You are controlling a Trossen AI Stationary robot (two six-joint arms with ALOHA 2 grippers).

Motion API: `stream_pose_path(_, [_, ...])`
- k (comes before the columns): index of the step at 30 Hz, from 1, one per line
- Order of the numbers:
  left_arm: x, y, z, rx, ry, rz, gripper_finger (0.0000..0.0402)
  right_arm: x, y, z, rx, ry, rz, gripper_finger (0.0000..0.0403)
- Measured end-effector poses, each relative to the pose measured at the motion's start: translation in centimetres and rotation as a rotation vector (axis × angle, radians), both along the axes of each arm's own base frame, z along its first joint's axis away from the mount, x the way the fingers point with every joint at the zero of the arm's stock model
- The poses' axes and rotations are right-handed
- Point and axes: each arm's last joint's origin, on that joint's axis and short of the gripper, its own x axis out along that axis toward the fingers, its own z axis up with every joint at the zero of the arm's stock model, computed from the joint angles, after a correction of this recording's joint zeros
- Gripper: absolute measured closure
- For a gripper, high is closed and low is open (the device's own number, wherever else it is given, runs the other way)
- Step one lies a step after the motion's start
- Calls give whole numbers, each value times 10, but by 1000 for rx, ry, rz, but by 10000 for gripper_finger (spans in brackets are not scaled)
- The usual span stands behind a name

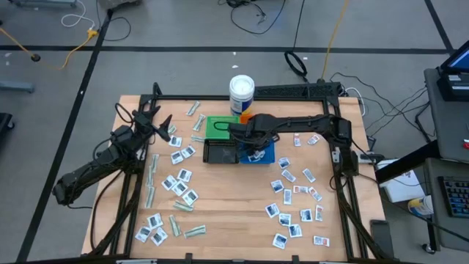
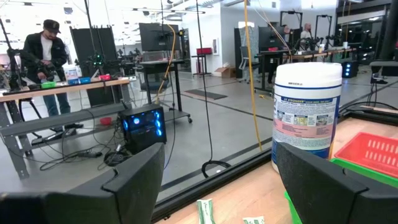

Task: Pick & Place First Aid Supplies
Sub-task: Put the blue alcohol pad into the blue basket

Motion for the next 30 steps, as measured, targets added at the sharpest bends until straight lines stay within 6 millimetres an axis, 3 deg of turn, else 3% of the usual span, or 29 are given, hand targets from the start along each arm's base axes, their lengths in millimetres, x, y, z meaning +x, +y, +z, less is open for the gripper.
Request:
stream_pose_path(5, [0,0,0,0,0,0,94,-10,1,9,-8,-31,5,270])
stream_pose_path(19, [0,0,0,0,0,0,94,-83,11,9,-50,-4,-49,276])
stream_pose_path(30, [0,0,0,0,0,0,94,-135,23,7,-41,-4,-107,229])
